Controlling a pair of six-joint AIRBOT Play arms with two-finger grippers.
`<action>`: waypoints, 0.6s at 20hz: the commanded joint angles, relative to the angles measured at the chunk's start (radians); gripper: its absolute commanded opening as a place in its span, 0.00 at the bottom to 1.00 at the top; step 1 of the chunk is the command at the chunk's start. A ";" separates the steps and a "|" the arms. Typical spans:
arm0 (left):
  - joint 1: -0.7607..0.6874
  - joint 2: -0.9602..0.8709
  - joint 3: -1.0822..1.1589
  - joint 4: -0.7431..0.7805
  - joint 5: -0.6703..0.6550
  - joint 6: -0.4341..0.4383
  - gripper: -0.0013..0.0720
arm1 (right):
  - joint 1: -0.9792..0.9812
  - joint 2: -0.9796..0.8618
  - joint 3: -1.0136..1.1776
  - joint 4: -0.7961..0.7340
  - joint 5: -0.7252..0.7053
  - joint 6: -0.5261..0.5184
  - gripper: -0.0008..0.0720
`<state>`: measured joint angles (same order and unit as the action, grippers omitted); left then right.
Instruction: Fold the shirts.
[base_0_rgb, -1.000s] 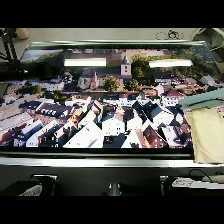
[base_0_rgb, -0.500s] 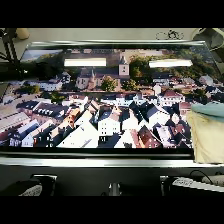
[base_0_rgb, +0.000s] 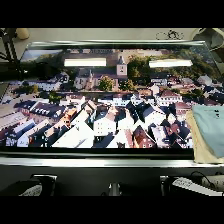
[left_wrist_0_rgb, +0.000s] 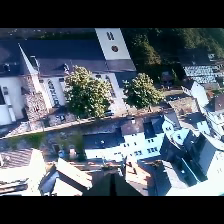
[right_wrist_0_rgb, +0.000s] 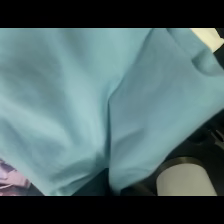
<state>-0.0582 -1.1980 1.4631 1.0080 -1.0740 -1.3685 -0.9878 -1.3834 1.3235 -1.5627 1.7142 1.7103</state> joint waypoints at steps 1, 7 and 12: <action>0.000 0.000 0.001 -0.019 0.000 0.000 0.05 | 0.000 0.008 -0.090 -0.072 -0.095 -0.009 0.36; -0.034 -0.029 0.041 0.111 0.046 -0.004 0.05 | 0.102 0.008 0.256 0.070 -0.296 -0.158 0.94; -0.218 -0.278 0.169 0.800 -0.138 -0.343 0.20 | 0.721 -0.021 0.418 -0.001 -0.477 -0.126 0.93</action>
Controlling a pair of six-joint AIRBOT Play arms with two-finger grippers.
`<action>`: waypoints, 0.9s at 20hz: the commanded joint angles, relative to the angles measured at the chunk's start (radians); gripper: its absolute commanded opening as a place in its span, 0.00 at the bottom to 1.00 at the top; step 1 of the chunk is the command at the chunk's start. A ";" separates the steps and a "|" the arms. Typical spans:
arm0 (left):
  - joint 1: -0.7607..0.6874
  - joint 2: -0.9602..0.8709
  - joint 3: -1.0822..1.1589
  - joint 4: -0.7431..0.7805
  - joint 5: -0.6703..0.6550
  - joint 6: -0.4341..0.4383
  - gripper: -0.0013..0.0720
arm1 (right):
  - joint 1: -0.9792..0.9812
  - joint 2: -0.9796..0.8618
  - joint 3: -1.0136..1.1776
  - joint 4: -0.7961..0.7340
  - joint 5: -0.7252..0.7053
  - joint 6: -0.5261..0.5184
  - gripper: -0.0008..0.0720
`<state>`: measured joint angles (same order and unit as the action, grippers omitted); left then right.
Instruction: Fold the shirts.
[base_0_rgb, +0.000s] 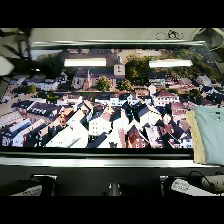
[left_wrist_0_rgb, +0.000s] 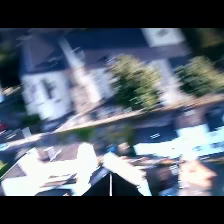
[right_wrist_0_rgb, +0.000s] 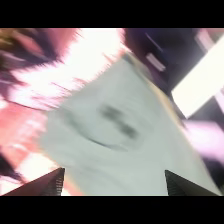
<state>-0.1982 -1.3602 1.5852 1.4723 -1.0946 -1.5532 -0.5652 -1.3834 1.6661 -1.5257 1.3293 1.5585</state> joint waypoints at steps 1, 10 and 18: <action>-0.086 -0.154 0.044 0.305 -0.227 -0.161 0.59 | 0.383 -0.060 0.075 -0.031 -0.024 0.092 0.93; -0.075 -0.067 -0.177 0.163 -0.135 -0.276 0.84 | 0.515 -0.271 0.074 0.179 0.278 0.166 0.93; -0.076 -0.074 -0.178 0.165 -0.134 -0.277 0.84 | 0.515 -0.271 0.074 0.180 0.284 0.166 0.93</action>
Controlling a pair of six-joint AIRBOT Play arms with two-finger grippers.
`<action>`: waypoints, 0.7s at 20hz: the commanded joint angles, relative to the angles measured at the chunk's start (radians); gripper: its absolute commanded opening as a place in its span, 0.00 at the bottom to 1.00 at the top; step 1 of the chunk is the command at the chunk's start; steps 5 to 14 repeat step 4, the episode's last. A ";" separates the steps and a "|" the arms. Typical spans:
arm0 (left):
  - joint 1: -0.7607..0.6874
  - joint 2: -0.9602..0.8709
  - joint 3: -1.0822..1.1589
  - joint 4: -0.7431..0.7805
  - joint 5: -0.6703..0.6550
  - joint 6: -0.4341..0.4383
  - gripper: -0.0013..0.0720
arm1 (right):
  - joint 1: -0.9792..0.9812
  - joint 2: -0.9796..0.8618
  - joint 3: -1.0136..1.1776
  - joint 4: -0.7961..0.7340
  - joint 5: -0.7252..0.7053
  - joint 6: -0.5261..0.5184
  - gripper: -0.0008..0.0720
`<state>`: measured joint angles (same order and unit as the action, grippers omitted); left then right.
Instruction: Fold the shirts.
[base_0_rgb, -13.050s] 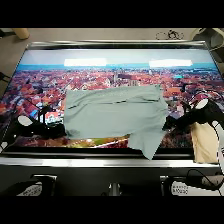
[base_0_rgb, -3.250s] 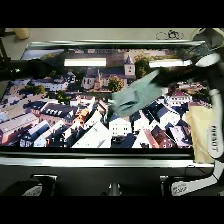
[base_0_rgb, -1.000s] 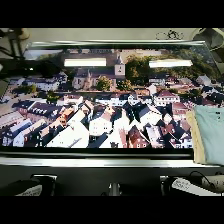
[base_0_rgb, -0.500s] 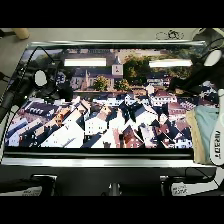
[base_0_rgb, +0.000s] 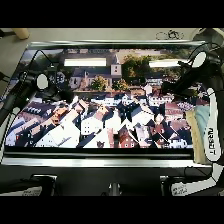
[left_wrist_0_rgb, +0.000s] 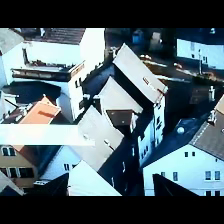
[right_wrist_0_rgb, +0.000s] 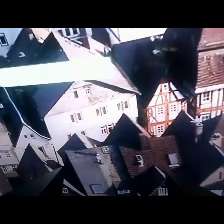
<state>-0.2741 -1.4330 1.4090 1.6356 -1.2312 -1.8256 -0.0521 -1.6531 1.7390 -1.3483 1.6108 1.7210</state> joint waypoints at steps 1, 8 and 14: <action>0.000 -0.001 -0.002 0.002 0.002 -0.004 0.84 | 0.002 -0.002 0.001 0.002 0.003 0.003 0.93; 0.000 -0.001 -0.002 0.002 0.002 -0.004 0.84 | 0.002 -0.002 0.001 0.002 0.003 0.003 0.93; 0.000 -0.001 -0.002 0.002 0.002 -0.004 0.84 | 0.002 -0.002 0.001 0.002 0.003 0.003 0.93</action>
